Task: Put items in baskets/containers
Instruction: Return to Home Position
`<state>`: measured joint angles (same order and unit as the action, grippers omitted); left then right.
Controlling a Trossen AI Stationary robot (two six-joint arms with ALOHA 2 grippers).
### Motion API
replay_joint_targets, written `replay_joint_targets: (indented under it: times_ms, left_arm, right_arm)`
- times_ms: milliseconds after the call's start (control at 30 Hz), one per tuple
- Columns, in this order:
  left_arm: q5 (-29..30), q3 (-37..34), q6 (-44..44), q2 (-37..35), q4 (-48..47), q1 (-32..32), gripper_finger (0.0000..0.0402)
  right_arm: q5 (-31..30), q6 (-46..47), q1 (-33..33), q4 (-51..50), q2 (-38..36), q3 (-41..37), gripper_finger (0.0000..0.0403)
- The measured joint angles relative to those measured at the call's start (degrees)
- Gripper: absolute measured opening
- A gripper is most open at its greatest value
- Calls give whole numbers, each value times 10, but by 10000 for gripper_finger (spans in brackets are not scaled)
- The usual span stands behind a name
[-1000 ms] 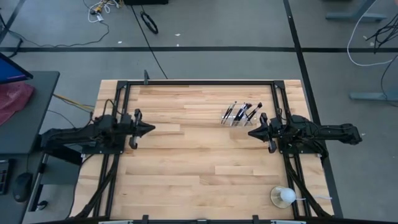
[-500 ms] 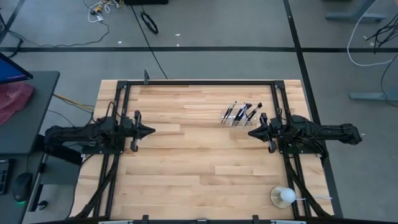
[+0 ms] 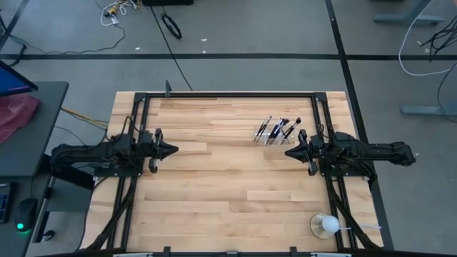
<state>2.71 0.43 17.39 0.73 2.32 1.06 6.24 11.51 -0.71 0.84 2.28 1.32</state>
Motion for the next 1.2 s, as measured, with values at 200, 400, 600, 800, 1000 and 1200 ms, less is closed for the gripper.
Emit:
replay_joint_targets:
  times_ms: [200,400,600,800,1000,1200]
  left_arm:
    - [-2,0,0,0,3,0,25]
    - [-4,0,0,0,3,0,25]
    - [-4,0,0,0,3,0,25]
    - [-4,0,0,0,4,0,25]
    - [-4,0,0,0,5,0,25]
    - [-4,0,0,0,5,0,25]
  right_arm:
    - [-13,0,14,13,-23,-1,23]
    - [-13,0,16,39,-23,-3,23]
    - [-10,-21,16,29,-23,-3,23]
    - [-3,-131,29,11,-23,-3,23]
    - [-3,-135,29,9,-23,-3,23]
    - [-4,-135,30,9,-16,-3,23]
